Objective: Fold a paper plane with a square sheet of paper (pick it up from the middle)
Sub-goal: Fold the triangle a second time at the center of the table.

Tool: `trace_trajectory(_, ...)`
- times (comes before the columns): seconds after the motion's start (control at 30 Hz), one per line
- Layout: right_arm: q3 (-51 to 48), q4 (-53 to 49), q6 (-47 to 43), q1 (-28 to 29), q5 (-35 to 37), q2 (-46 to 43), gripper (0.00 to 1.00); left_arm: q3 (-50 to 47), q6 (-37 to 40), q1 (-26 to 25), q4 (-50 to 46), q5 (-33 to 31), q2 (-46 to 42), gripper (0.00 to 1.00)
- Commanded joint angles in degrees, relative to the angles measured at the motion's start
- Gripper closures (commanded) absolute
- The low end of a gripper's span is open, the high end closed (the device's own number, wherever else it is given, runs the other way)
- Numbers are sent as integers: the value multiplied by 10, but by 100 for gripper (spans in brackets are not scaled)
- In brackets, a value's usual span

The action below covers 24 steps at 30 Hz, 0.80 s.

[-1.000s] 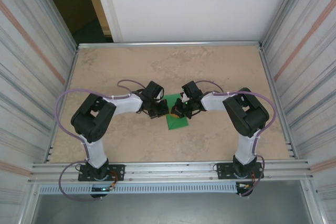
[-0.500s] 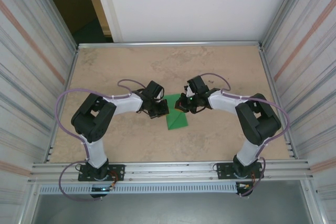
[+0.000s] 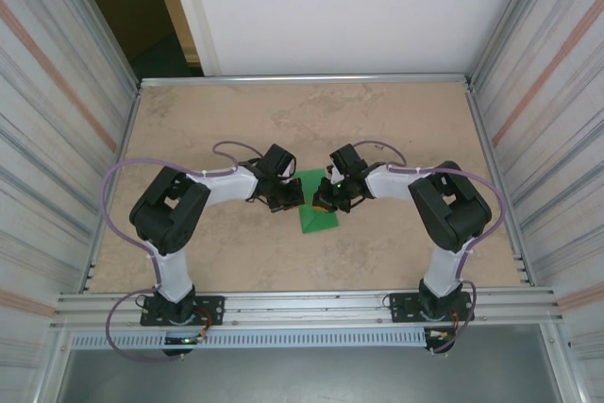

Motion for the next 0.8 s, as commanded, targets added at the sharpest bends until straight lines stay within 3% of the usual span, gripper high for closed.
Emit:
trace_trajectory(0.0,22,-21,-13,10,-10,3,100,1,15,-3,-37,-17,22,100)
trace_trajectory(0.43,41,-69,-8,24,1,38,100,0,13,-3,-41,-21,25,100)
trace_trajectory(0.77,-32,-66,-33,6,-4,-12,100,-21,7,2,-60,-39,46,100)
